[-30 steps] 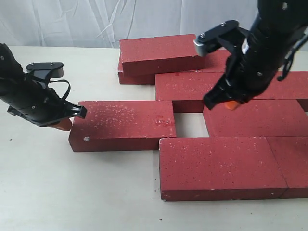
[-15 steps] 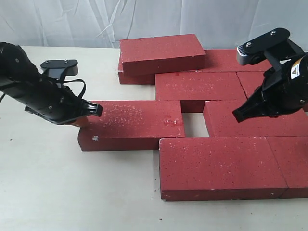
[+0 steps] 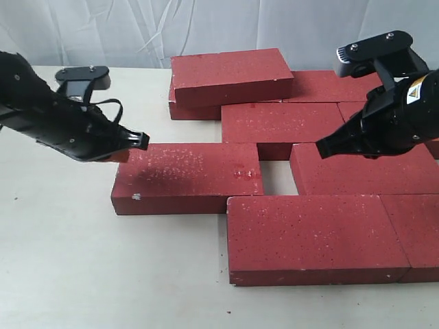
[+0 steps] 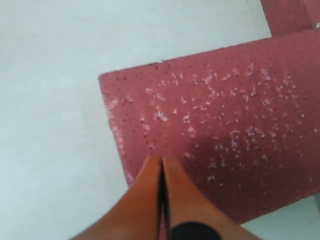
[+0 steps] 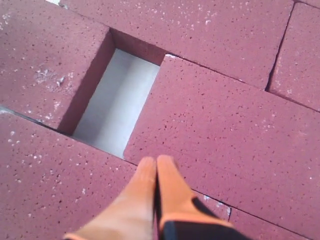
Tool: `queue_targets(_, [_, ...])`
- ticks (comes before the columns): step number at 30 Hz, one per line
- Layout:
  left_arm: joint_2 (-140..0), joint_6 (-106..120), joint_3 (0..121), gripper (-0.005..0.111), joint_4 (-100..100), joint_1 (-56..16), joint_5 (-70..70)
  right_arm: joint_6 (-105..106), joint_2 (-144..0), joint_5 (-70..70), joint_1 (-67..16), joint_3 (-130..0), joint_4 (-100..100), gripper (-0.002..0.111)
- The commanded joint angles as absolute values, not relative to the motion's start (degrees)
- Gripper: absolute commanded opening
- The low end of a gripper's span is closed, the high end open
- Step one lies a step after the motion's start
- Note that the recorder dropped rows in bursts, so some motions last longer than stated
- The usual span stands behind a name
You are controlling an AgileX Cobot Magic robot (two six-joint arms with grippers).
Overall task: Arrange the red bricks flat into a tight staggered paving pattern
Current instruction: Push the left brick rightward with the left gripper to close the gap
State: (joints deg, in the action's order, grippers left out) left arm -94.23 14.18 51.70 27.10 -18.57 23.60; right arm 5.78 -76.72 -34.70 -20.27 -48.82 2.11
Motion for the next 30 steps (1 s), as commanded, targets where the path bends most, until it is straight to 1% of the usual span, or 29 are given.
queue_targets(1, [-87.4,12.9,51.7,0.000,14.1,-13.0,27.4,6.7,-76.6,-34.0,-20.0,-48.9,6.8,-0.001])
queue_targets(3, [-88.3,6.5,51.7,0.000,9.4,-7.7,28.1,10.2,-76.6,-34.3,-20.0,-48.9,9.8,-0.001])
queue_targets(5, [-91.3,6.7,51.7,0.000,8.6,-5.5,32.0,12.1,-76.6,-34.5,-20.0,-49.0,11.2,-0.001])
queue_targets(14, [-101.2,6.6,51.7,0.000,10.8,-12.7,28.5,12.1,-76.6,-34.5,-20.0,-49.0,11.9,-0.001])
queue_targets(30, [-106.0,6.4,56.5,0.000,14.9,-22.4,27.0,12.1,-76.6,-34.2,-20.0,-49.0,12.0,-0.001])
